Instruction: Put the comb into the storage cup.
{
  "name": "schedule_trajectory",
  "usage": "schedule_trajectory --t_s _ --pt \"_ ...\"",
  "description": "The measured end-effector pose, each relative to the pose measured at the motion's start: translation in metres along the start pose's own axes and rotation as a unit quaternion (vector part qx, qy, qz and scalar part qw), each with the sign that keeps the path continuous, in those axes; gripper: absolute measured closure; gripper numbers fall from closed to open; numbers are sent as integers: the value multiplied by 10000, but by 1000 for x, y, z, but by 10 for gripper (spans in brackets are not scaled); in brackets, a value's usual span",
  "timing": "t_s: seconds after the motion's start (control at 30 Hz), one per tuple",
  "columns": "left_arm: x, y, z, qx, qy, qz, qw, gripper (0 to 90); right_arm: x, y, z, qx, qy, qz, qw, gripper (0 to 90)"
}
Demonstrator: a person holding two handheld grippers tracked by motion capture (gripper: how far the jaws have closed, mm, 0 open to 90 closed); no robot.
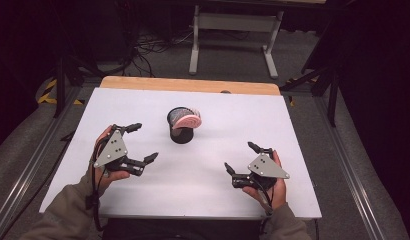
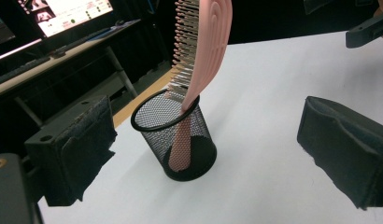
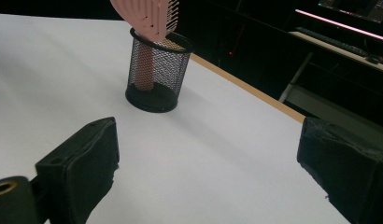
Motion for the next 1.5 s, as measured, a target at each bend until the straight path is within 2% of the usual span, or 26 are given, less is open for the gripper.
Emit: schedule_trajectory --t_s 0.2,0.57,0.67,0.97,1.1,1.23,1.3,1.4,1.5 --pt "0 -7 -7 -26 94 68 9999 53 1 0 0 -1 6 4 10000 62" --pt "-4 -20 -13 74 19 5 10000 57 1 1 0 -31 35 17 10000 54" --pt "-7 -26 -14 107 -2 111 9999 57 1 0 0 -23 30 9 10000 54" --pt "-9 -50 -18 226 97 -133 9996 54 2 0 0 -24 35 -12 10000 56" --pt "-8 -58 -24 282 204 -255 9991 45 2 -1 1 8 42 -19 10000 56" --pt "-10 -70 -31 337 203 -401 9984 34 2 -2 1 29 19 -56 10000 53" --pt "-10 -72 -33 339 224 -388 9984 32 2 -3 1 29 34 -34 10000 52" --pt "-10 -78 -35 348 241 -550 9976 29 2 -3 0 43 48 -30 10000 48" --pt "-9 -82 -37 425 294 -520 9973 30 2 -2 -2 12 71 9 10000 47"
Point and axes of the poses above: each handheld gripper's, and its own axes: z roughly forward along the jaws, y roughly out of its top, x roughly to its left, the point moved 7 cm from there along z, roughly forward along the jaws, and after that the axes turned 1 degree about x, right-handed, at the moved point
